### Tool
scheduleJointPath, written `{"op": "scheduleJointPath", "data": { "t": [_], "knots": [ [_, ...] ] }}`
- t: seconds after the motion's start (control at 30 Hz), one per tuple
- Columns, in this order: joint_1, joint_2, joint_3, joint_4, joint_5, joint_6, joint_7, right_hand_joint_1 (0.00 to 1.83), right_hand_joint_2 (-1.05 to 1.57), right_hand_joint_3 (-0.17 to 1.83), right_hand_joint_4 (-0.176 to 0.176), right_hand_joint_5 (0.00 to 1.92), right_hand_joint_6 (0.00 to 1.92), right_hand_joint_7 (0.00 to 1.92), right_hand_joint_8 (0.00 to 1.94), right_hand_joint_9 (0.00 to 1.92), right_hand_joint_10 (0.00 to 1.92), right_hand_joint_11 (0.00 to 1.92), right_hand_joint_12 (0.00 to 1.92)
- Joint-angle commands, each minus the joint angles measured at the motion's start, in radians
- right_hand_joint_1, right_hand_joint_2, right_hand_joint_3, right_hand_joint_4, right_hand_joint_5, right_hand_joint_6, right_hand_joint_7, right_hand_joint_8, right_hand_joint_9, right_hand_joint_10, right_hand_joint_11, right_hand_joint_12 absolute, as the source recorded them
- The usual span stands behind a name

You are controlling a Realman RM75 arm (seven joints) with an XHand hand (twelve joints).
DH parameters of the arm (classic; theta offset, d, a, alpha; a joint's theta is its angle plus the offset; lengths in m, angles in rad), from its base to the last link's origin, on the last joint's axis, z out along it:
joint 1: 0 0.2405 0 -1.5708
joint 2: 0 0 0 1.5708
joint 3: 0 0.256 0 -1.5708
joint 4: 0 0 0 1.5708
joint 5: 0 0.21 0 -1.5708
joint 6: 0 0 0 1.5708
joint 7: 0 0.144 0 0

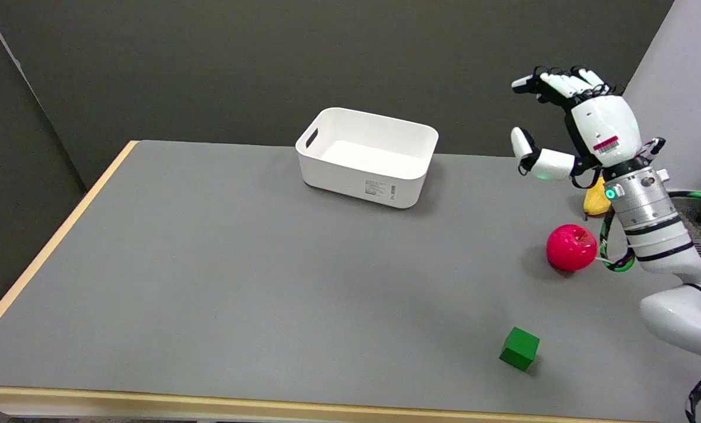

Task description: Pick up the red apple.

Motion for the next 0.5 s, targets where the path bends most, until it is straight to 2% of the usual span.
{"op": "scheduleJointPath", "data": {
  "t": [0.03,0.27,0.43,0.5],
  "knots": [
    [-0.181,0.016,0.112,0.045,0.049,-0.045,0.002,0.44,0.74,0.93,0.14,0.35,0.74,0.5,0.56,0.5,1.01,0.26,1.36],
    [-0.432,-0.014,0.333,0.169,0.056,-0.056,-0.005,0.39,0.72,0.94,0.133,0.34,0.69,0.5,0.55,0.49,1.0,0.26,1.36],
    [-0.674,-0.125,0.51,0.289,0.121,-0.038,-0.005,0.3,0.7,0.93,0.126,0.32,0.63,0.48,0.52,0.46,0.97,0.25,1.36],
    [-0.718,-0.174,0.535,0.314,0.122,-0.037,-0.007,0.27,0.69,0.93,0.126,0.31,0.62,0.47,0.5,0.45,0.95,0.24,1.35]
  ]
}}
